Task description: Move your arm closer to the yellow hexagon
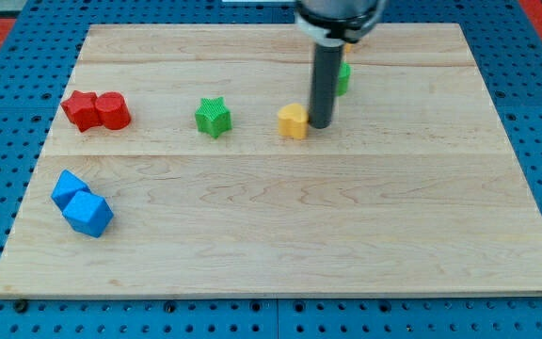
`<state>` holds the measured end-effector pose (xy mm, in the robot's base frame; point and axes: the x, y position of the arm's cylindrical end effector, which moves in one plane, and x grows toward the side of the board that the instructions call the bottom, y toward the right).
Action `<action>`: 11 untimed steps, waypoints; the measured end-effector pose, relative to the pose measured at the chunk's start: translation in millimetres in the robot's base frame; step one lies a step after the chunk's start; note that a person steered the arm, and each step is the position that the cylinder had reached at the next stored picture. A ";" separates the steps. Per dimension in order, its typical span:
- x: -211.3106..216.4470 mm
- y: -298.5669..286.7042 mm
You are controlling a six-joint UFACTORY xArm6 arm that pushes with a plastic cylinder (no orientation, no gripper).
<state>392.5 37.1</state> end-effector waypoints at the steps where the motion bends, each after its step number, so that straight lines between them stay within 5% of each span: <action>1: -21.6 2.4; 3: 0.7 -48.1; 4: 15.7 -13.2; 5: 3.6 109.1; 6: -64.4 188.1; 7: -146.0 206.0; 8: -200.9 174.5; 11: -159.7 20.9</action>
